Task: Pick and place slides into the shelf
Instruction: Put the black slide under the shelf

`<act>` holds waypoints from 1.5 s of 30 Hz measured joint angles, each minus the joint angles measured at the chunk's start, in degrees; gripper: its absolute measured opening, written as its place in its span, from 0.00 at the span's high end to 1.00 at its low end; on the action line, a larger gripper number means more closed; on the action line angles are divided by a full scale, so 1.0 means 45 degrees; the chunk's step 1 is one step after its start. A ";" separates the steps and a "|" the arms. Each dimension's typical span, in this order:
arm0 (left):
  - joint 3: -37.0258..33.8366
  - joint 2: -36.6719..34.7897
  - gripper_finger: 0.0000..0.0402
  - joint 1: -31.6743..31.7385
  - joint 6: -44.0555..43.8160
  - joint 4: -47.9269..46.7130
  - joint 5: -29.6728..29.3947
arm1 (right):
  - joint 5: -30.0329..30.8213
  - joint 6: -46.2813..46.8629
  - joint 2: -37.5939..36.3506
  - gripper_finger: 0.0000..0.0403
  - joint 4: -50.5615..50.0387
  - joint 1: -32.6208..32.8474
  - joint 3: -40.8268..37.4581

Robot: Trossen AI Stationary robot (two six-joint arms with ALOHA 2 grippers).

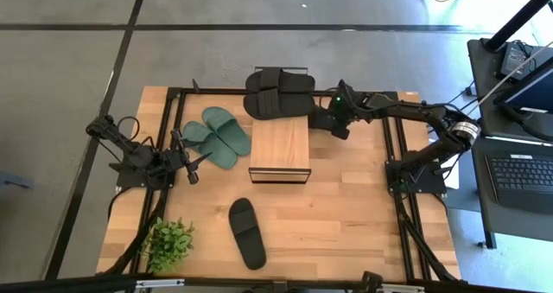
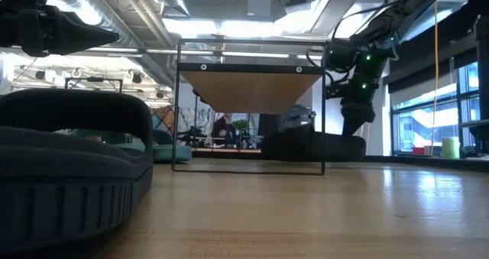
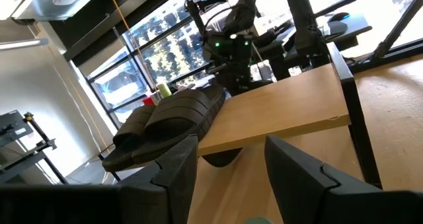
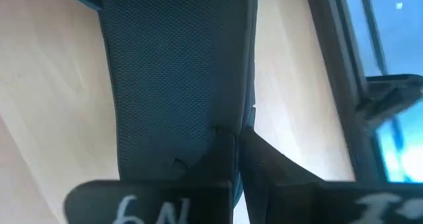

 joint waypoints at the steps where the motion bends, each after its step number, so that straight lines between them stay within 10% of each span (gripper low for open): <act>1: 0.0000 -0.0001 0.58 0.0000 0.0000 0.0000 0.0000 | -0.0092 -0.0005 0.0137 0.98 0.0127 -0.0090 0.0000; 25: 0.0003 -0.0002 0.58 0.0000 -0.0427 0.0005 -0.0003 | 0.0163 -0.2283 0.4069 0.98 -0.0609 -0.1141 0.4047; 45: 0.0000 -0.0002 0.58 0.0000 -0.0529 0.0005 -0.0103 | 0.0396 -0.3669 0.5167 0.88 0.0431 -0.1458 0.4226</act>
